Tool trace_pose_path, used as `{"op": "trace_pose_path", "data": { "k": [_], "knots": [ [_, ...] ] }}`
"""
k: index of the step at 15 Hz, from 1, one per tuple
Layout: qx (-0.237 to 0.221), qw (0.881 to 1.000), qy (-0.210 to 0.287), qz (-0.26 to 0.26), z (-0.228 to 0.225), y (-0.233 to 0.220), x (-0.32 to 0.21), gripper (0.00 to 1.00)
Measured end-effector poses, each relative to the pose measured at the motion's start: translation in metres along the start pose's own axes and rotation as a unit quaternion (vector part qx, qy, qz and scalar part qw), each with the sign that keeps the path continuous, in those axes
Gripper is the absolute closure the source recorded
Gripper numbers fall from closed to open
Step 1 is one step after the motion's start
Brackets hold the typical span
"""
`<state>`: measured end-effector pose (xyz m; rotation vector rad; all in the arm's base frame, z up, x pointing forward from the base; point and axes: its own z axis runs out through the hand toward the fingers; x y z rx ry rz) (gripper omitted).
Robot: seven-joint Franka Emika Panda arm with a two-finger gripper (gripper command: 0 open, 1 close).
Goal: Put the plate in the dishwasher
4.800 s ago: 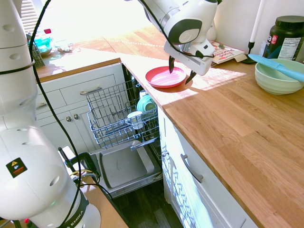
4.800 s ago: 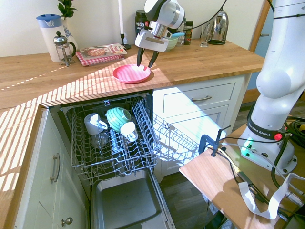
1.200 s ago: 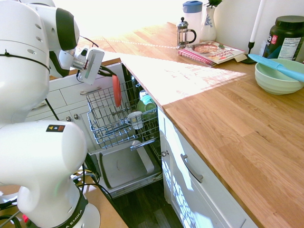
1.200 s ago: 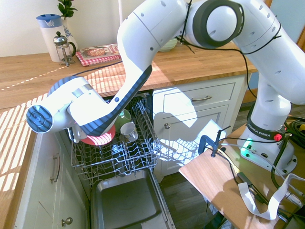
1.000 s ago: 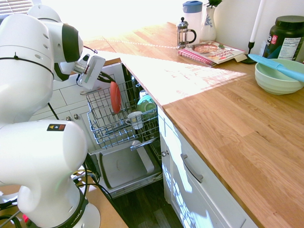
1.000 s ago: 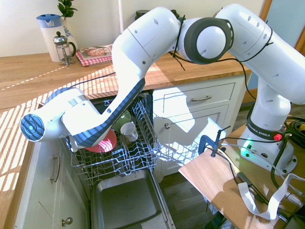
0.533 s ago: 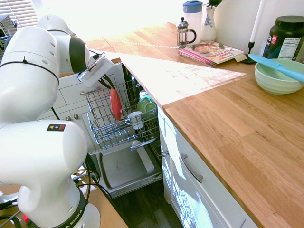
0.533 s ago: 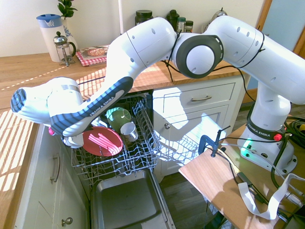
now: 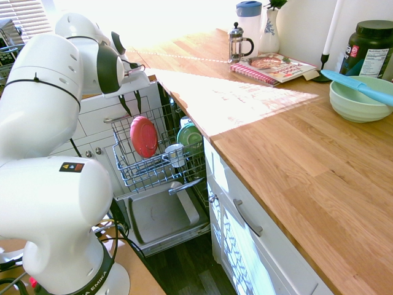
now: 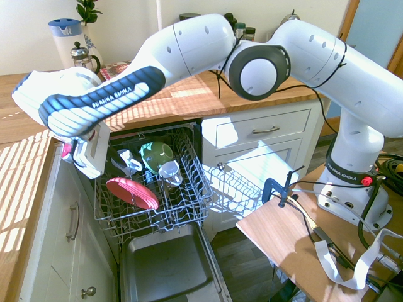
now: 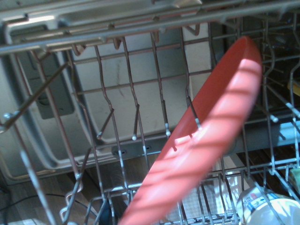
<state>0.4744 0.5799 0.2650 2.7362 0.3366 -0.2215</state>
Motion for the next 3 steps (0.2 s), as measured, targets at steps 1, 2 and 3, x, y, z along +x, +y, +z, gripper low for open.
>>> {"op": "trace_pose_path", "data": {
  "k": [1,2,3],
  "knots": [
    [0.021,1.000,0.002,0.006,-0.023,0.020,0.005,0.00],
    [0.048,0.999,0.007,0.014,-0.051,0.047,0.010,0.00],
    [0.074,0.997,0.015,0.021,-0.077,0.078,0.015,0.00]
  ]
}}
